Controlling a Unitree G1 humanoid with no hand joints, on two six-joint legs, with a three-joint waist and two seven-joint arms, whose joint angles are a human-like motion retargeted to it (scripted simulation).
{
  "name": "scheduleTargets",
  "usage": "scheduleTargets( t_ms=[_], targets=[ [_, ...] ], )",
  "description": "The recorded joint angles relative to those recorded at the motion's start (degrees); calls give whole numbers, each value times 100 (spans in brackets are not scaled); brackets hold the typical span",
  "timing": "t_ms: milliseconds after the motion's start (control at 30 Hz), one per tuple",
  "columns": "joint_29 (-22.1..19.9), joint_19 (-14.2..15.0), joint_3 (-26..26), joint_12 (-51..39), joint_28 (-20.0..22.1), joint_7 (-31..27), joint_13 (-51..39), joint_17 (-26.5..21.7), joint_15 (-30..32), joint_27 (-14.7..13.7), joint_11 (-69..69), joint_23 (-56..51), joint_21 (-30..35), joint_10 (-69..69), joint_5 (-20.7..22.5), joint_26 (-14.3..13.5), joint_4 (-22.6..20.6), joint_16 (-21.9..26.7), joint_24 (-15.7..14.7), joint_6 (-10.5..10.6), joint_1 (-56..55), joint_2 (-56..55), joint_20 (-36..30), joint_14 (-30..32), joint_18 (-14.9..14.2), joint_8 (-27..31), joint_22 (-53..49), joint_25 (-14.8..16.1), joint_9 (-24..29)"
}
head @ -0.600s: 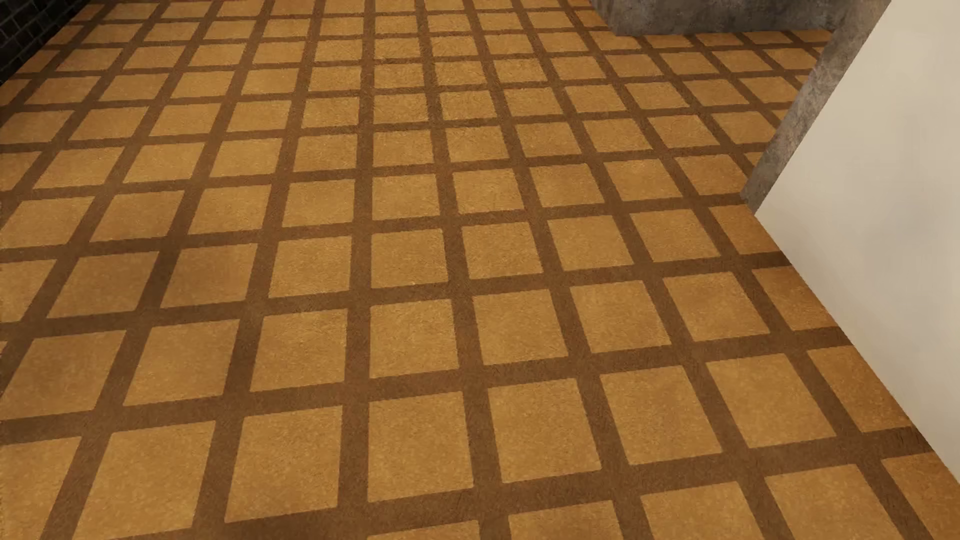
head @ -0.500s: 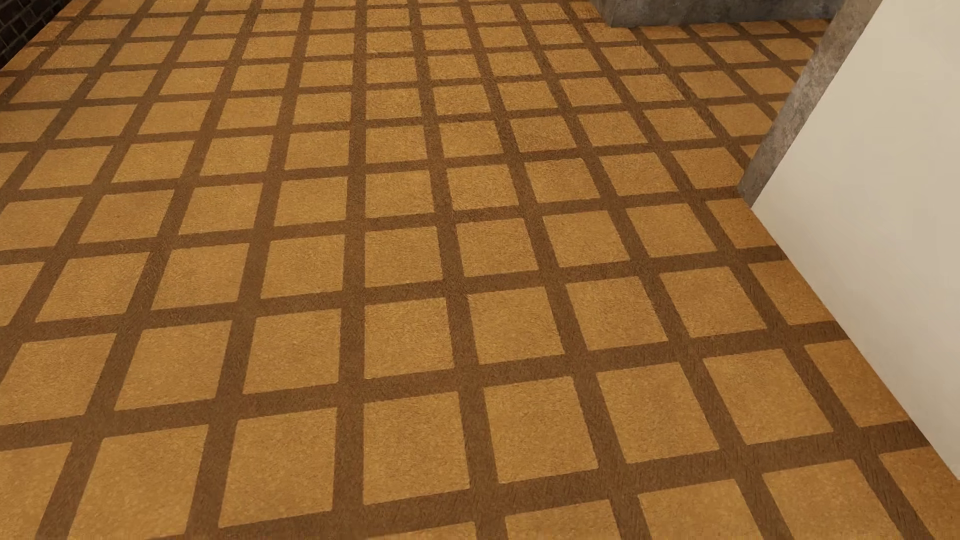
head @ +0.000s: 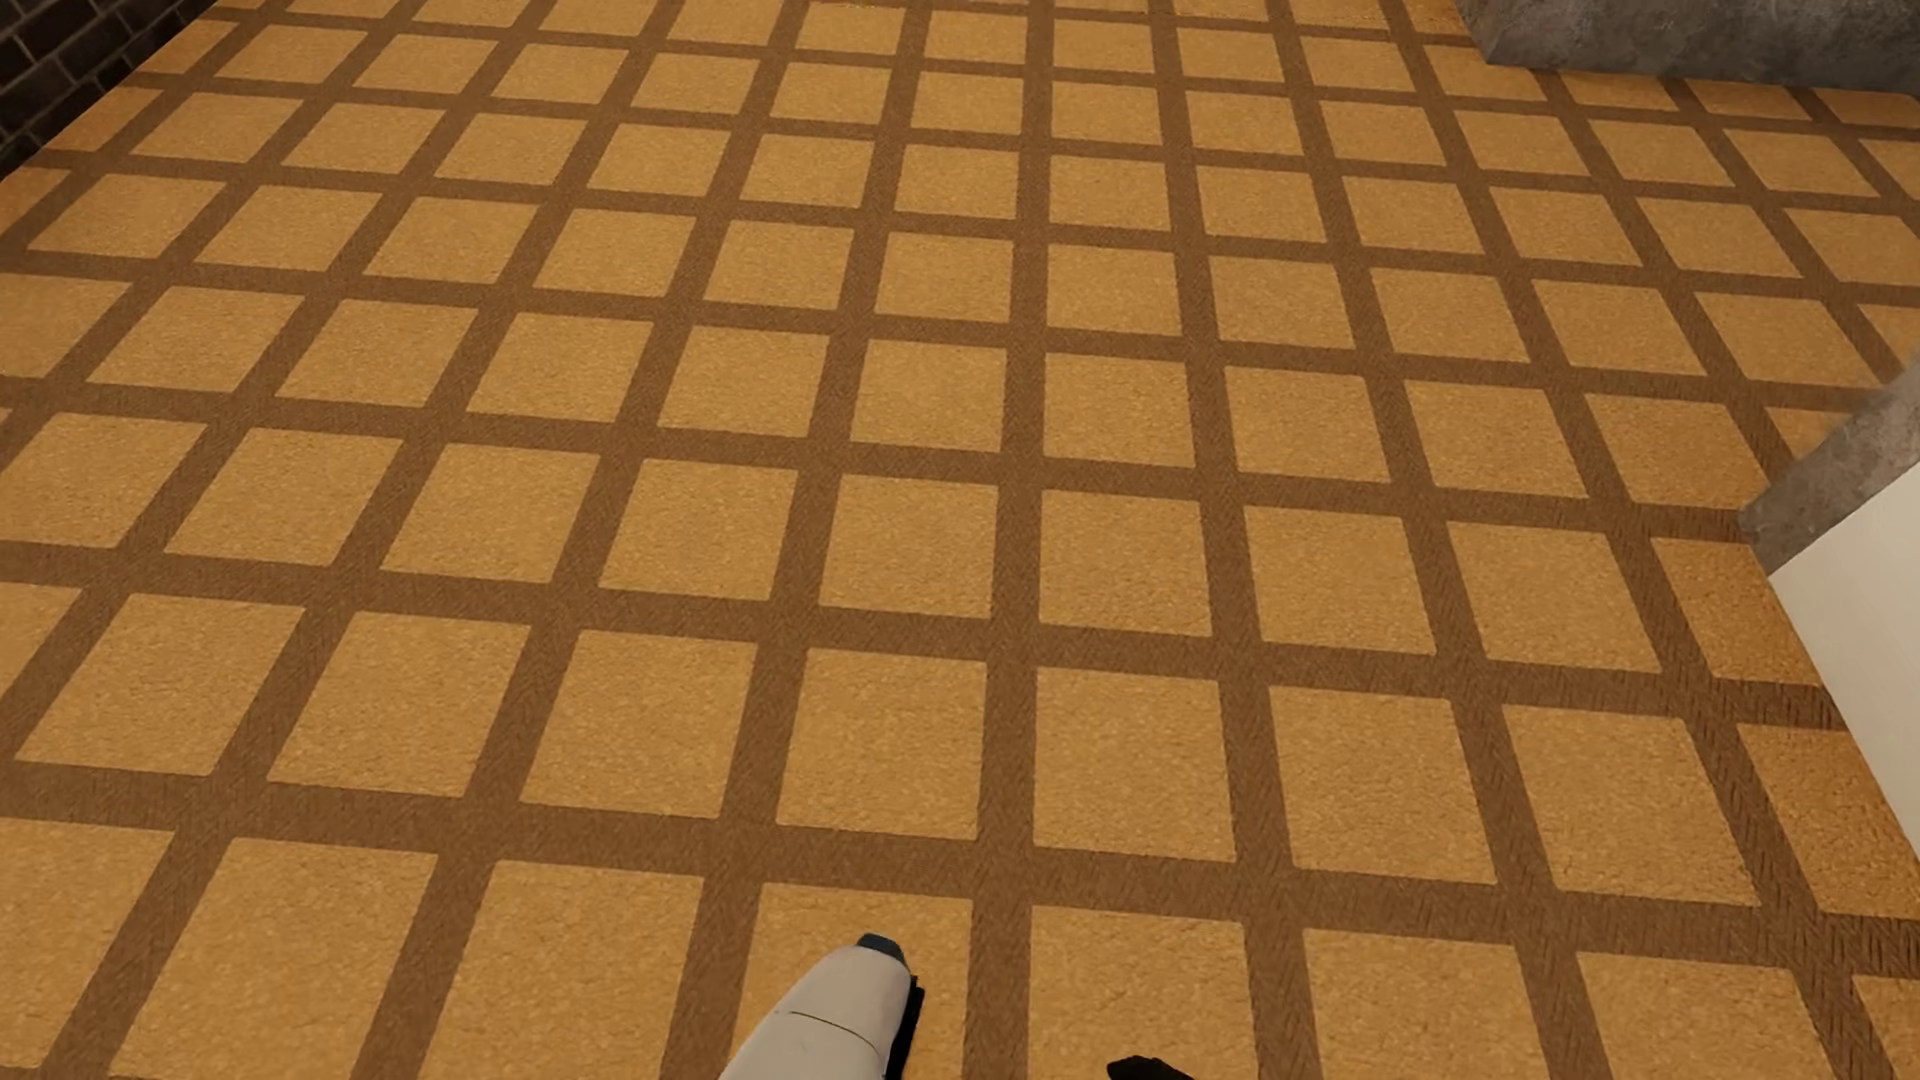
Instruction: Circle the corner
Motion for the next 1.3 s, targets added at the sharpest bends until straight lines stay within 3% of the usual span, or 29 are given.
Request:
scheduleTargets(
  t_ms=[33,100,133,200,233,267,367,400,467,500,567,600,633,667,700,733,767,800,867,967,1000,1033,1067,1100,1133,1167,1200,1233,1300],
  targets=[
    [0,0,71,-67,0,0,108,106,525,0,265,221,2,369,-190,0,-106,10,0,-152,-37,-30,-148,-141,0,0,112,0,-21],
    [0,0,-49,-103,0,0,582,163,2234,0,1580,257,-32,743,-335,0,-262,-20,0,-140,401,-371,56,-634,0,0,105,0,-105],
    [0,0,-370,-173,0,0,654,117,2955,0,2616,307,213,702,-359,0,-434,-52,0,-140,717,-822,184,-836,0,0,78,0,-42],
    [0,0,-760,-335,0,0,854,54,2932,0,4863,404,402,442,-336,0,-549,-88,0,-38,1474,-2156,215,-1194,0,0,-261,0,-1],
    [0,0,-1225,-427,0,0,996,101,2915,0,5261,458,111,138,-175,0,-547,-112,0,85,1940,-2743,324,-1209,0,0,-506,0,68],
    [0,0,-1595,-533,0,0,1178,37,2940,0,5108,351,-11,-203,-98,0,-536,-78,0,177,2395,-3329,275,-1242,0,0,-760,0,66],
    [0,0,-2472,-688,0,0,1438,-87,4183,0,2216,495,262,-1172,78,0,-348,40,0,403,3976,-4224,570,-1454,0,0,-1397,0,122],
    [0,0,-2676,-806,0,0,1553,-117,3812,0,1195,446,235,-1362,61,0,-328,108,0,409,4339,-4425,586,-1680,0,0,-1558,0,73],
    [0,0,-2795,-1068,0,0,1672,-91,1207,0,112,624,273,-1503,72,0,-342,201,0,432,4979,-4636,630,-2139,0,0,-1648,0,-49],
    [0,0,-2973,-1113,0,0,1696,-93,916,0,184,665,390,-1414,8,0,-326,164,0,442,5127,-4770,777,-2229,0,0,-1587,0,-68],
    [0,0,-3142,-1067,0,0,1750,-64,3307,0,761,741,487,-961,181,0,-141,45,0,629,5364,-5127,929,-1613,0,0,-1330,0,-56],
    [0,0,-3187,-915,0,0,1710,-51,3950,0,1260,829,569,-380,339,0,59,-81,0,806,5322,-5135,992,-749,0,0,-1138,0,-24],
    [0,0,-3051,-730,0,0,1705,-62,3940,0,1477,892,598,572,513,0,188,-170,0,893,5119,-4835,886,415,0,0,-926,0,-34],
    [0,0,-2873,-554,0,0,1707,-12,3837,0,1622,913,414,1755,692,0,259,-208,0,888,4545,-4578,798,1144,0,0,-837,0,-83],
    [0,0,-2676,-450,0,0,1623,-59,3546,0,1565,754,428,2912,827,0,382,-200,0,931,4017,-4116,532,704,0,0,-758,0,-11],
    [0,0,-2378,-335,0,0,1505,-67,3119,0,1383,666,377,3567,819,0,424,-195,0,883,3503,-3540,416,-248,0,0,-736,0,51],
    [0,0,-2018,-244,0,0,1318,-87,2728,0,1150,547,452,3765,721,0,345,-149,0,704,2972,-2994,324,-889,0,0,-640,0,71],
    [0,0,-1638,-112,0,0,1106,-84,2309,0,946,473,409,3453,643,0,320,-143,0,549,2454,-2579,430,-1181,0,0,-534,0,-3],
    [0,0,-1073,115,0,0,732,-281,1416,0,342,30,420,1832,433,0,344,-40,0,338,1889,-1487,393,-1102,0,0,-457,0,18],
    [0,0,-642,255,0,0,148,-366,286,0,-15,-121,-148,-1005,289,0,414,54,0,215,1436,-492,292,159,0,0,-256,0,-203],
    [0,0,-646,262,0,0,26,-360,209,0,-10,-140,-393,-3377,299,0,422,64,0,163,1204,-309,318,695,0,0,-174,0,-289],
    [0,0,-494,255,0,0,-34,-454,351,0,116,-287,-434,-1449,178,0,421,92,0,126,972,-147,224,234,0,0,-181,0,-294],
    [0,0,-333,213,0,0,86,-458,698,0,357,-440,-751,-918,5,0,255,107,0,34,868,97,121,293,0,0,-102,0,-223],
    [0,0,-226,215,0,0,208,-351,1428,0,951,-353,-908,-408,-161,0,134,102,0,-75,750,25,91,582,0,0,7,0,-315],
    [0,0,-197,197,0,0,393,-167,2597,0,1986,-169,-968,60,-421,0,-154,91,0,-264,924,-188,107,378,0,0,153,0,-278],
    [0,0,-331,120,0,0,553,-101,3528,0,3461,-80,-882,137,-389,0,-349,51,0,-243,1135,-861,208,69,0,0,195,0,-283],
    [0,0,-460,95,0,0,617,-26,3537,0,4937,45,-721,74,-496,0,-577,14,0,-276,1545,-1549,376,-213,0,0,67,0,-161],
    [0,0,-679,5,0,0,627,-24,3181,0,5754,140,-314,-133,-470,0,-520,22,0,-193,2091,-2221,320,-347,0,0,-113,0,-60],
    [0,0,-1429,-166,0,0,1040,-41,3305,0,5199,-41,-179,-595,-272,0,-367,28,0,133,2945,-3330,287,-488,0,0,-600,0,8]
  ],
)
